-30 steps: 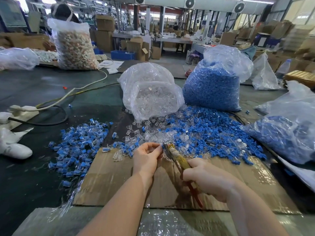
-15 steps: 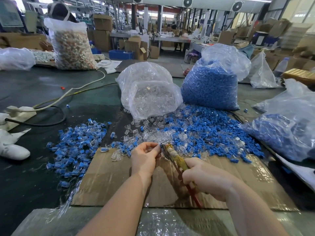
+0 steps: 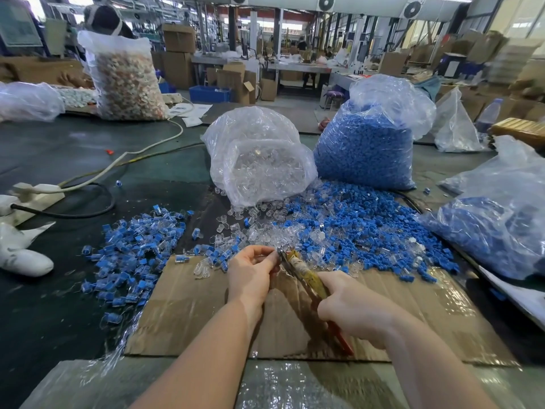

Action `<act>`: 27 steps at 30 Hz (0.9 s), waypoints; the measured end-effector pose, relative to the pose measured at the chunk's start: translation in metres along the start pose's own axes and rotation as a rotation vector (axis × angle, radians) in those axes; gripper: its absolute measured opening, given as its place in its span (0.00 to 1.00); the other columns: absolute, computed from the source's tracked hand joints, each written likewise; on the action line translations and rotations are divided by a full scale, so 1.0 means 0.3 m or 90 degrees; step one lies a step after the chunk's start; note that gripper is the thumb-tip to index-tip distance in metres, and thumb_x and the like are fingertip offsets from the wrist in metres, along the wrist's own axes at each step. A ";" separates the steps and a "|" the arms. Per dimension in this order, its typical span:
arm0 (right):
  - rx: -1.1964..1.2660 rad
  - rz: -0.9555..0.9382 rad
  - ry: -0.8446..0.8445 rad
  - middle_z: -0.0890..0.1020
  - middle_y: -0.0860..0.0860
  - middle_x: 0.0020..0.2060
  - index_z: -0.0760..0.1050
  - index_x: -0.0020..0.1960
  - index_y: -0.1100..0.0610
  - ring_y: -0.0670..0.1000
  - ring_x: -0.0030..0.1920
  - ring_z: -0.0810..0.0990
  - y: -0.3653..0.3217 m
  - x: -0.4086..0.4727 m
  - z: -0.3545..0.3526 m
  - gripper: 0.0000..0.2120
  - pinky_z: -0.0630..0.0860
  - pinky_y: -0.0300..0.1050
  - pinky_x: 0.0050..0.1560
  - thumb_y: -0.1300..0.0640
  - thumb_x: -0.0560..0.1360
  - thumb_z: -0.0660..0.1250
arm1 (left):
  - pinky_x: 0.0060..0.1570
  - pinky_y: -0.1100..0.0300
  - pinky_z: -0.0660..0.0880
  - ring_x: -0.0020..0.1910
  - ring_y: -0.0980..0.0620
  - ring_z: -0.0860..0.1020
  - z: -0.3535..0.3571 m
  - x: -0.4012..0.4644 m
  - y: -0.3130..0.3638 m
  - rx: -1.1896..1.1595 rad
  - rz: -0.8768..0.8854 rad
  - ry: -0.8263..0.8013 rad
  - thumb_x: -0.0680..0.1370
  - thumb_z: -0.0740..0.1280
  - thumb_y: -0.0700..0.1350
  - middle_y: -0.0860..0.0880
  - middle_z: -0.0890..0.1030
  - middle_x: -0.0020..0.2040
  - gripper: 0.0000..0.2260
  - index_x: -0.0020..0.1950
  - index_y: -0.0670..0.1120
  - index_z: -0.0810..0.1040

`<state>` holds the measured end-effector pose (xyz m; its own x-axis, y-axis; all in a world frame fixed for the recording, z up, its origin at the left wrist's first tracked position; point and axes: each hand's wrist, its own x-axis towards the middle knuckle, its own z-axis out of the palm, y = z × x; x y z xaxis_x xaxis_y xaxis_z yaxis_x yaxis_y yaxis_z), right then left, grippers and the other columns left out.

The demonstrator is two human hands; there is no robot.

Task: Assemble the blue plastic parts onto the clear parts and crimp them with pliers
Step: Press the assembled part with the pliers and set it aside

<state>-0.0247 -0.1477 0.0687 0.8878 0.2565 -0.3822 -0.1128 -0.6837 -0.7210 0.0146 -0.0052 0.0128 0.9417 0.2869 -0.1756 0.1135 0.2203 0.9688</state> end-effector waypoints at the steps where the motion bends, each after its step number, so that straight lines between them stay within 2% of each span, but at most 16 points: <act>1: -0.011 -0.008 0.009 0.75 0.52 0.42 0.73 0.46 0.58 0.52 0.37 0.76 0.000 0.000 0.004 0.11 0.76 0.47 0.37 0.69 0.72 0.56 | 0.27 0.67 0.75 0.28 0.58 0.79 0.001 -0.001 0.000 -0.003 0.000 0.001 0.74 0.68 0.35 0.43 0.81 0.40 0.03 0.45 0.42 0.79; 5: -0.002 -0.028 0.030 0.78 0.50 0.33 0.73 0.39 0.53 0.51 0.35 0.78 0.002 0.001 0.005 0.14 0.78 0.46 0.39 0.69 0.72 0.56 | 0.28 0.66 0.77 0.32 0.55 0.79 0.002 -0.001 -0.003 0.004 0.000 0.006 0.75 0.68 0.35 0.42 0.82 0.41 0.03 0.45 0.42 0.79; 8: 0.011 -0.005 0.009 0.79 0.53 0.40 0.74 0.45 0.54 0.52 0.39 0.80 0.006 0.003 0.004 0.12 0.79 0.47 0.43 0.69 0.72 0.59 | 0.30 0.65 0.78 0.33 0.55 0.79 0.000 0.003 -0.008 -0.003 -0.004 0.006 0.75 0.68 0.35 0.43 0.82 0.40 0.03 0.45 0.43 0.79; 10: 0.073 0.011 -0.014 0.80 0.58 0.45 0.74 0.50 0.56 0.58 0.46 0.81 0.014 0.000 0.003 0.14 0.80 0.56 0.49 0.70 0.70 0.61 | 0.31 0.65 0.78 0.34 0.54 0.79 0.000 0.004 -0.013 -0.004 0.003 0.006 0.74 0.68 0.35 0.43 0.82 0.40 0.04 0.45 0.43 0.79; 13: 0.221 0.024 -0.017 0.81 0.63 0.45 0.75 0.53 0.55 0.63 0.46 0.82 0.022 -0.007 0.010 0.19 0.79 0.62 0.46 0.74 0.67 0.61 | 0.32 0.64 0.77 0.37 0.52 0.79 0.002 0.003 -0.017 -0.003 0.017 0.007 0.75 0.68 0.36 0.44 0.82 0.41 0.04 0.44 0.44 0.79; 14: 0.236 0.016 0.003 0.81 0.63 0.45 0.76 0.54 0.55 0.62 0.45 0.82 0.025 -0.006 0.020 0.21 0.80 0.60 0.44 0.74 0.67 0.61 | 0.32 0.64 0.77 0.37 0.52 0.79 0.001 0.002 -0.017 -0.008 0.020 0.009 0.75 0.67 0.36 0.44 0.81 0.41 0.04 0.44 0.44 0.78; 16: 0.184 -0.014 0.076 0.79 0.60 0.47 0.75 0.56 0.55 0.57 0.42 0.81 0.031 0.004 0.045 0.23 0.81 0.49 0.37 0.74 0.67 0.61 | 0.31 0.65 0.76 0.35 0.55 0.79 -0.003 0.000 -0.018 -0.016 0.023 0.012 0.75 0.67 0.35 0.46 0.81 0.39 0.04 0.44 0.44 0.78; 18: 0.158 -0.027 0.161 0.77 0.55 0.46 0.73 0.57 0.55 0.52 0.37 0.79 0.040 0.015 0.051 0.22 0.76 0.43 0.31 0.73 0.68 0.61 | 0.30 0.66 0.76 0.32 0.57 0.78 -0.006 -0.004 -0.019 -0.013 0.031 0.011 0.75 0.68 0.36 0.47 0.81 0.37 0.04 0.44 0.44 0.78; 20: 0.115 -0.018 0.236 0.74 0.53 0.47 0.69 0.63 0.52 0.54 0.41 0.77 0.065 0.035 0.039 0.25 0.75 0.47 0.37 0.71 0.69 0.62 | 0.32 0.65 0.76 0.32 0.57 0.78 -0.008 -0.009 -0.021 0.002 0.047 0.009 0.75 0.68 0.36 0.47 0.81 0.37 0.05 0.45 0.45 0.79; 23: -0.075 0.047 0.359 0.71 0.55 0.57 0.61 0.72 0.51 0.58 0.59 0.70 0.120 0.071 0.011 0.31 0.70 0.55 0.59 0.61 0.72 0.67 | 0.37 0.62 0.76 0.36 0.54 0.78 -0.010 -0.016 -0.028 0.041 0.083 0.000 0.75 0.67 0.36 0.48 0.81 0.38 0.07 0.44 0.47 0.79; 25: -0.182 0.098 0.430 0.71 0.55 0.58 0.61 0.72 0.51 0.57 0.61 0.67 0.149 0.086 -0.002 0.32 0.66 0.55 0.64 0.51 0.72 0.70 | 0.41 0.64 0.76 0.39 0.55 0.79 -0.011 -0.025 -0.036 0.070 0.113 -0.011 0.75 0.67 0.36 0.49 0.81 0.39 0.08 0.45 0.49 0.80; 27: -0.236 0.137 0.463 0.71 0.56 0.58 0.62 0.71 0.51 0.56 0.61 0.67 0.176 0.097 -0.010 0.32 0.64 0.55 0.63 0.45 0.72 0.69 | 0.40 0.72 0.74 0.40 0.63 0.78 -0.011 -0.034 -0.045 0.123 0.156 -0.018 0.76 0.67 0.37 0.54 0.81 0.40 0.08 0.46 0.51 0.81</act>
<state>-0.0036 -0.1785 0.0213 0.9441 -0.3221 0.0697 -0.2714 -0.8798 -0.3903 0.0024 -0.0078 0.0010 0.9566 0.2830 0.0701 -0.0631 -0.0339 0.9974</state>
